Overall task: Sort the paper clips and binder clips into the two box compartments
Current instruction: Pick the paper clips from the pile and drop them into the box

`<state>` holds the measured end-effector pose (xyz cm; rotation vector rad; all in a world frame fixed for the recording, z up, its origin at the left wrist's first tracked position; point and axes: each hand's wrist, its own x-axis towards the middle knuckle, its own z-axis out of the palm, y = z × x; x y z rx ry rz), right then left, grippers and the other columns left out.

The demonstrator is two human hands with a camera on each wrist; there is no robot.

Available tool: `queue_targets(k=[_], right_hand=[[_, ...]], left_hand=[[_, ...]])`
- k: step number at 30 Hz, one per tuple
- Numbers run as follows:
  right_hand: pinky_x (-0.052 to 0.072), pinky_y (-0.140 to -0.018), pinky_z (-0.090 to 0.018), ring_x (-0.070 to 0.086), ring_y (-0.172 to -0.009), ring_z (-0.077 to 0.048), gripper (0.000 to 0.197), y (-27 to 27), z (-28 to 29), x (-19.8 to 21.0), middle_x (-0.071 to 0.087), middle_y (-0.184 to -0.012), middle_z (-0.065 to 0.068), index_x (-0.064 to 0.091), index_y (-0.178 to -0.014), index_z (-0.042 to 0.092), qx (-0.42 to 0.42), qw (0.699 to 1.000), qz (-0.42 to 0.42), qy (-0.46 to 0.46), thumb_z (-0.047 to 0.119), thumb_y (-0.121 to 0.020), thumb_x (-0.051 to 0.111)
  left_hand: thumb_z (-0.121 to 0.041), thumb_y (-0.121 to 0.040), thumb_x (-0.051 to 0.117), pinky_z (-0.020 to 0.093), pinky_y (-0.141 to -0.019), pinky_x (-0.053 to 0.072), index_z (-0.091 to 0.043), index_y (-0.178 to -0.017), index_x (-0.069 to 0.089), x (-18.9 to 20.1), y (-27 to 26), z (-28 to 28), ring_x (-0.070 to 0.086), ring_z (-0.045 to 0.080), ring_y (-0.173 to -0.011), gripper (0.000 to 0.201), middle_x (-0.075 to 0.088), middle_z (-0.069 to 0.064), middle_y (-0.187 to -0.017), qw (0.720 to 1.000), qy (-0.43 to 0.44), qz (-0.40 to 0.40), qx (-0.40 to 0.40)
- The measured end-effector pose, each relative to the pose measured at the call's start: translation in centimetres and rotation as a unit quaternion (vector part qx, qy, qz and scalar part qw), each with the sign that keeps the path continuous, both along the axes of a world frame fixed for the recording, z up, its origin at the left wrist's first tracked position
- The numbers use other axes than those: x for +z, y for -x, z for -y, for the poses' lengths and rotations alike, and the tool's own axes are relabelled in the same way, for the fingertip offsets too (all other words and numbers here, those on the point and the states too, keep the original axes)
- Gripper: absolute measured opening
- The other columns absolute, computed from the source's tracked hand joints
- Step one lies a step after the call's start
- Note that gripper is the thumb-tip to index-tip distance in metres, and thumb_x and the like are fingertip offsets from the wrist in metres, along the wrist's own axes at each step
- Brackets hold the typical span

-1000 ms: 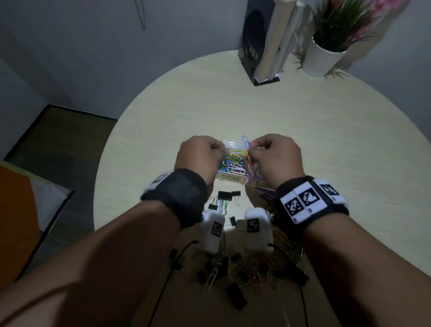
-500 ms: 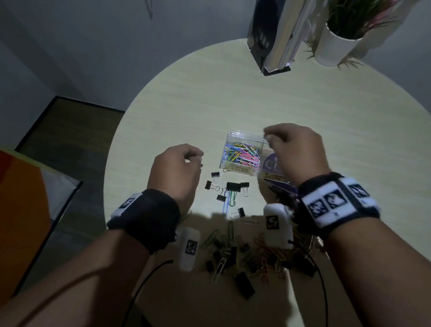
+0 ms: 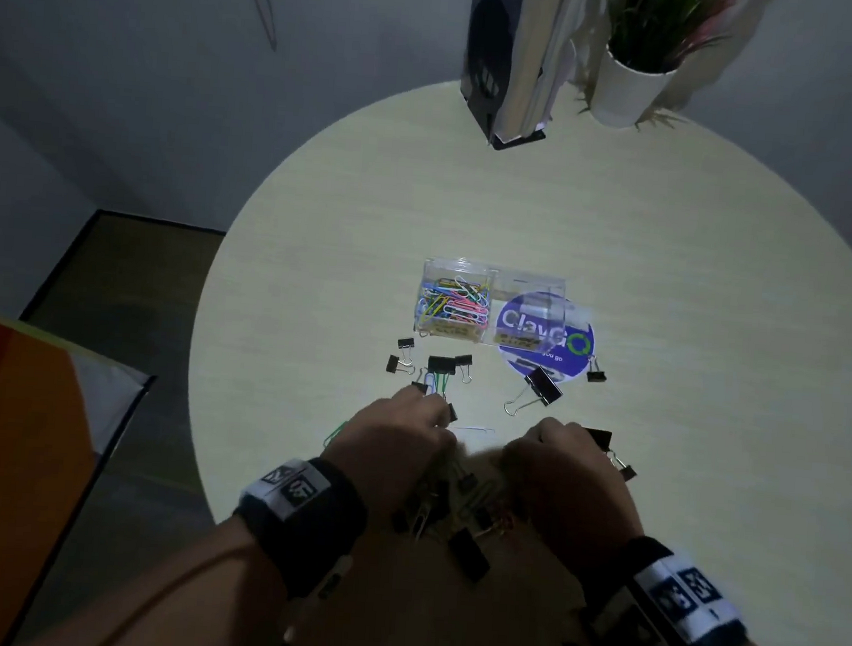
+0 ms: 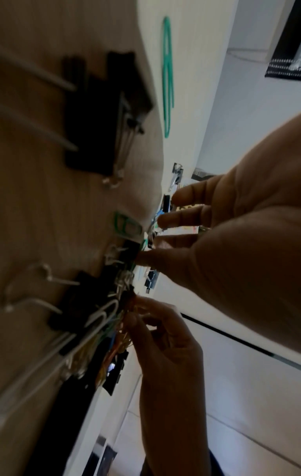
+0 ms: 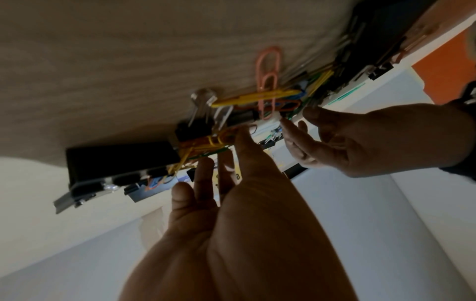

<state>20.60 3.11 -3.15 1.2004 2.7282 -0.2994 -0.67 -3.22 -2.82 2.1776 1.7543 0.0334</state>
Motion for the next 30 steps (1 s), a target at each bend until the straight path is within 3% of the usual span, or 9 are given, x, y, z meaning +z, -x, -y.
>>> queue_targets(k=[3,7,9,14,19,24,26,28,30], right_hand=[[0.030,-0.052,-0.028,0.033,-0.062,-0.016,0.027,-0.1,0.0,-0.2,0.042,-0.068,0.002,0.056,-0.069,0.025,0.009,1.000,0.016,0.008,0.029,-0.092,0.042],[0.042,-0.058,-0.026,0.053,-0.067,-0.017,0.009,-0.4,0.4,-0.2,0.057,-0.074,0.004,0.064,-0.073,0.025,0.031,0.998,-0.007,0.058,0.016,-0.076,0.062],[0.045,-0.057,-0.026,0.056,-0.065,-0.018,0.013,-0.4,0.6,0.0,0.057,-0.073,0.003,0.063,-0.072,0.022,-0.004,0.995,-0.048,0.082,0.012,-0.070,0.071],[0.047,-0.063,-0.029,0.055,-0.073,-0.020,0.003,-0.2,0.3,-0.3,0.055,-0.082,-0.002,0.061,-0.081,0.016,-0.003,0.992,-0.068,0.109,0.014,-0.082,0.063],[0.047,-0.059,-0.033,0.058,-0.068,-0.025,0.005,0.2,0.2,0.2,0.057,-0.077,-0.006,0.061,-0.080,0.013,0.003,0.994,-0.050,0.093,0.011,-0.080,0.065],[0.053,-0.071,-0.039,0.062,-0.078,-0.025,0.015,0.6,-0.5,0.3,0.065,-0.083,-0.006,0.067,-0.085,0.012,-0.036,0.989,-0.084,0.115,0.021,-0.089,0.057],[0.053,-0.072,-0.038,0.063,-0.077,-0.024,0.009,0.4,-0.5,0.3,0.068,-0.081,-0.003,0.069,-0.081,0.015,-0.083,0.979,-0.138,0.124,0.021,-0.085,0.063],[0.053,-0.070,-0.032,0.065,-0.070,-0.021,0.006,0.3,-0.4,0.2,0.070,-0.075,0.000,0.069,-0.074,0.016,-0.120,0.965,-0.203,0.119,0.014,-0.080,0.068],[0.048,-0.064,-0.023,0.064,-0.063,-0.017,0.013,0.3,-0.5,0.0,0.070,-0.067,0.003,0.070,-0.069,0.016,-0.134,0.954,-0.254,0.091,0.006,-0.076,0.067]], left_hand=[[-0.023,-0.089,0.045,0.033,-0.052,0.047,-0.020,-0.086,0.063,0.3,-0.4,0.2,0.055,0.023,-0.080,0.019,0.058,-0.001,-0.093,0.997,0.006,-0.061,-0.050],[-0.025,-0.088,0.052,0.037,-0.059,0.054,-0.023,-0.095,0.062,-0.3,0.1,0.8,0.055,0.019,-0.087,0.013,0.058,-0.003,-0.095,0.999,0.034,-0.004,-0.038],[-0.021,-0.083,0.059,0.036,-0.054,0.054,-0.023,-0.085,0.059,-0.5,0.5,1.0,0.056,0.018,-0.081,0.004,0.056,-0.004,-0.089,0.999,0.039,0.004,-0.017],[-0.017,-0.054,0.085,0.020,-0.037,0.040,-0.023,-0.058,0.058,1.1,-0.2,0.5,0.049,0.012,-0.049,0.027,0.053,-0.003,-0.064,0.995,0.026,-0.088,-0.029],[-0.019,-0.083,0.055,0.037,-0.066,0.047,-0.019,-0.081,0.056,1.1,-0.1,0.5,0.057,0.028,-0.080,0.003,0.060,0.005,-0.083,0.995,0.095,-0.017,0.040],[-0.011,-0.078,0.053,0.037,-0.066,0.048,-0.017,-0.082,0.061,0.1,0.8,0.6,0.056,0.031,-0.075,0.010,0.056,0.006,-0.083,0.994,0.100,0.007,0.039],[-0.008,-0.073,0.045,0.041,-0.067,0.048,-0.013,-0.079,0.061,0.0,1.1,0.7,0.055,0.031,-0.073,0.017,0.056,0.009,-0.082,0.992,0.080,0.076,0.062],[-0.010,-0.073,0.042,0.041,-0.069,0.046,-0.014,-0.074,0.055,0.4,1.2,1.1,0.051,0.027,-0.074,0.014,0.057,0.008,-0.080,0.975,0.065,0.161,0.136],[-0.016,-0.082,0.051,0.034,-0.070,0.046,-0.018,-0.074,0.059,1.1,1.6,1.5,0.056,0.022,-0.077,0.011,0.062,0.001,-0.080,0.944,0.063,0.210,0.245]])
